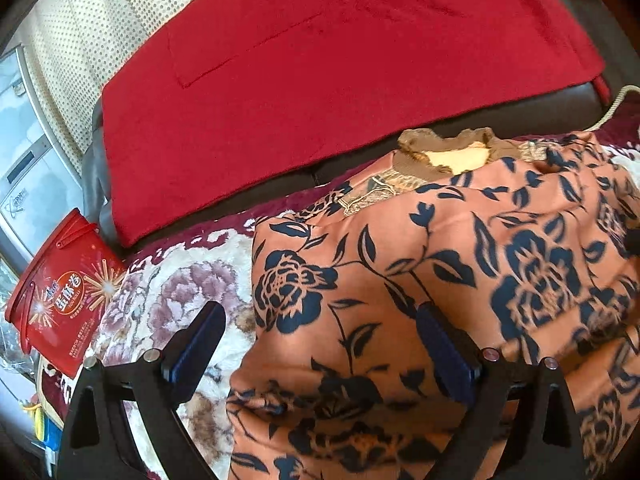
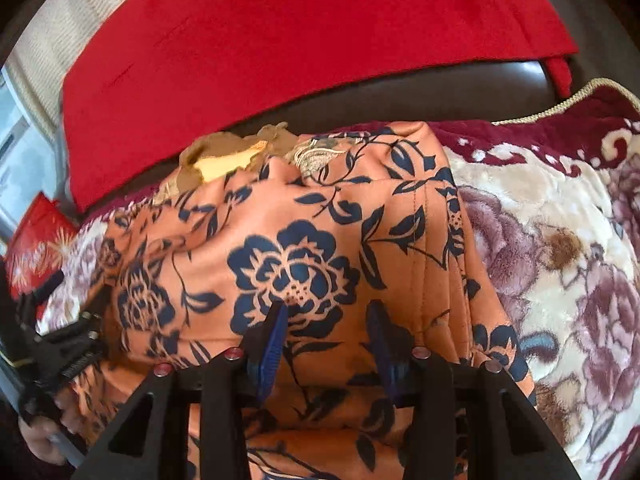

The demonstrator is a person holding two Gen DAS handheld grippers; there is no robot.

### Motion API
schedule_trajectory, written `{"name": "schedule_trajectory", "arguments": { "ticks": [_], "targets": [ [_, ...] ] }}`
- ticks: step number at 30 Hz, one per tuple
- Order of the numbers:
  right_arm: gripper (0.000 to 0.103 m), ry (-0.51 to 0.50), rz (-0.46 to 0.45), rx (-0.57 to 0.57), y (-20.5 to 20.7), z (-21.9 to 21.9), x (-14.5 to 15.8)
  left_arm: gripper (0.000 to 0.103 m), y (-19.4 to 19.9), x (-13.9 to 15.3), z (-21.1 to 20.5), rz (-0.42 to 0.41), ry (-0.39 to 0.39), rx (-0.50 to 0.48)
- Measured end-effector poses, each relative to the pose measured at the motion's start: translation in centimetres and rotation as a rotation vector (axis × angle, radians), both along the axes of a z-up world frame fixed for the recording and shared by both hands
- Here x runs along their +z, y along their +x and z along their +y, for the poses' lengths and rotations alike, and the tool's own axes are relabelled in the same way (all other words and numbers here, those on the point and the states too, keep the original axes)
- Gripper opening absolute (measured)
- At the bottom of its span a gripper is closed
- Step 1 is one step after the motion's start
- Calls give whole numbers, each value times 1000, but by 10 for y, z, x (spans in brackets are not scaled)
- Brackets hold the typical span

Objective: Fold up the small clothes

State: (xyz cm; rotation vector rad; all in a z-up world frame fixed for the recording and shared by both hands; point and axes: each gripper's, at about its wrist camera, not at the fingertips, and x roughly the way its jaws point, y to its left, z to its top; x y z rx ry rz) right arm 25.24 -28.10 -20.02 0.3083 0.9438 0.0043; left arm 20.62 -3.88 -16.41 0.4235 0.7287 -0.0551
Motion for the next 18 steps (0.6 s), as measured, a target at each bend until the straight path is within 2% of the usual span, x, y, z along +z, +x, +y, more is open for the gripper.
{"name": "schedule_trajectory", "arguments": {
  "ticks": [5, 8, 9, 13, 15, 18],
  "targets": [
    [45, -14, -82, 16, -21, -3, 15, 96, -21, 14, 0, -38, -23, -24],
    [45, 5, -154, 10, -38, -6, 30, 96, -39, 31, 5, -72, -72, -35],
    [45, 3, -176, 10, -44, -4, 36, 96, -47, 40, 10, -73, -109, -30],
    [56, -2, -252, 17, -72, 5, 52, 96, -75, 55, 28, -91, -184, 3],
    [58, 0, -275, 14, -92, 10, 52, 96, -96, 57, 41, -106, -183, 33],
    [58, 4, -259, 13, -119, 13, 49, 96, -117, 52, 57, -68, -188, 50]
  ]
}}
